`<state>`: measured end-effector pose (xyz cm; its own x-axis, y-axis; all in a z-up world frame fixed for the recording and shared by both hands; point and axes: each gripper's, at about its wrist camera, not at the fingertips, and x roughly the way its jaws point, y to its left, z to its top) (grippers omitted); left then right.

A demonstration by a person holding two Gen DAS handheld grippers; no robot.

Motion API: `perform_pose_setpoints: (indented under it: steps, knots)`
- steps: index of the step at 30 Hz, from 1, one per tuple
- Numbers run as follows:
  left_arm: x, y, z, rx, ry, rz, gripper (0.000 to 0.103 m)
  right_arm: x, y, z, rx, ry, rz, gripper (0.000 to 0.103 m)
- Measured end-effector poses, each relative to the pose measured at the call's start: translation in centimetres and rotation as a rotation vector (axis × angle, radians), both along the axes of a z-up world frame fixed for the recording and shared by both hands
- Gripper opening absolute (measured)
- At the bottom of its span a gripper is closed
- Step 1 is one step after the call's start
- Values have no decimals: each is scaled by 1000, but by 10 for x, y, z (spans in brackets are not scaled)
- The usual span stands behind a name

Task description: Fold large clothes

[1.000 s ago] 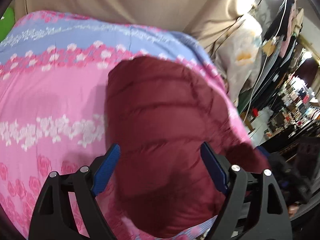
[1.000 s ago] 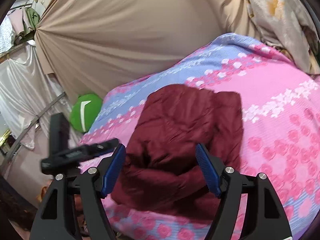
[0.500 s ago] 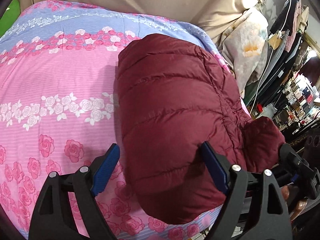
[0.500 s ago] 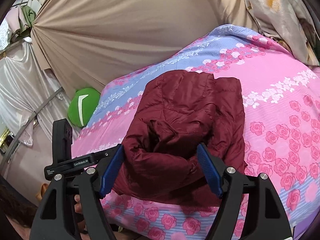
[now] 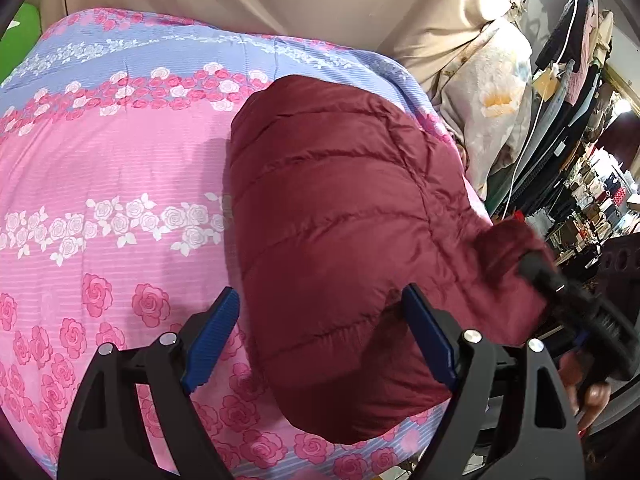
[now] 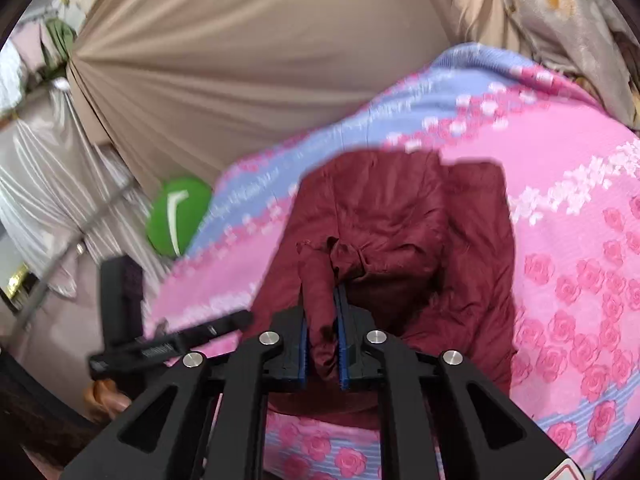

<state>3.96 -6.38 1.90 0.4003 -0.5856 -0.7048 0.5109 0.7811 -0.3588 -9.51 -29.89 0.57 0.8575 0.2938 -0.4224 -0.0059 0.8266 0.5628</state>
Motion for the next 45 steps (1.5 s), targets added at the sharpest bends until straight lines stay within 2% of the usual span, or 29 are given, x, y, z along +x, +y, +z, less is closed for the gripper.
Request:
perform_pose_setpoints:
  steps: [4, 6, 9, 10, 12, 14, 16, 18, 19, 22, 24, 27, 29, 30, 32, 33, 35, 37, 40, 42, 44, 45]
  knots:
    - [0, -6, 2, -3, -3, -7, 81, -27, -19, 19, -23, -96, -62, 0]
    - [1, -10, 1, -3, 1, -15, 81, -37, -29, 22, -38, -99, -113, 0]
    - [-1, -17, 0, -4, 2, -28, 81, -43, -49, 9, -1, -48, -151, 1]
    - [-1, -18, 0, 0, 0, -30, 81, -42, -54, 0, 16, -6, -156, 8]
    - [-3, -21, 1, 0, -2, -39, 81, -42, -58, -10, 35, 38, -168, 14]
    - [-4, -25, 3, 2, -10, -44, 81, -43, -57, -13, 59, 46, -156, 25]
    - [-3, -27, 4, 18, -28, -34, 82, -44, -50, -4, 45, 8, -130, 51]
    - [-1, -28, 3, 35, -43, -9, 83, -43, -38, 5, 5, -27, -90, 63]
    - [2, -27, 2, 37, -41, 2, 83, -38, -29, 8, -15, -32, -56, 67]
    - [7, -20, 1, 23, -21, 26, 83, -21, -6, 9, -43, -17, 26, 69]
    - [8, -17, 3, 26, -33, 39, 83, -9, 7, 3, -57, 2, 63, 66]
    - [6, -16, 9, 27, -52, 41, 83, -2, 8, 1, -78, -8, 47, 8]
    - [5, -19, 12, 25, -60, 29, 83, -13, -8, 3, 32, -79, 38, 5]
    - [3, -21, 13, 25, -67, 19, 83, -21, -15, 5, 56, -110, 16, 4]
    - [1, -27, 12, 24, -75, -4, 84, -42, -27, 3, 38, -123, -75, 3]
    - [0, -31, 10, 29, -73, -15, 86, -48, -34, -5, 21, -93, -120, 2]
    - [0, -44, -2, 56, -61, -38, 86, -48, -45, -35, -8, 30, -188, 2]
    - [2, -61, -23, 98, -32, -71, 89, -36, -54, -86, 17, 195, -221, 2]
    - [-1, -75, -40, 129, -21, -85, 92, -25, -50, -124, 28, 265, -229, 1]
    - [-5, -82, -42, 184, -76, -71, 93, -22, -53, -125, 47, 277, -224, 1]
    - [-8, -87, -45, 234, -127, -55, 93, -24, -59, -112, 40, 281, -221, 3]
    - [-8, -88, -46, 246, -134, -48, 93, -28, -63, -101, 27, 270, -238, 9]
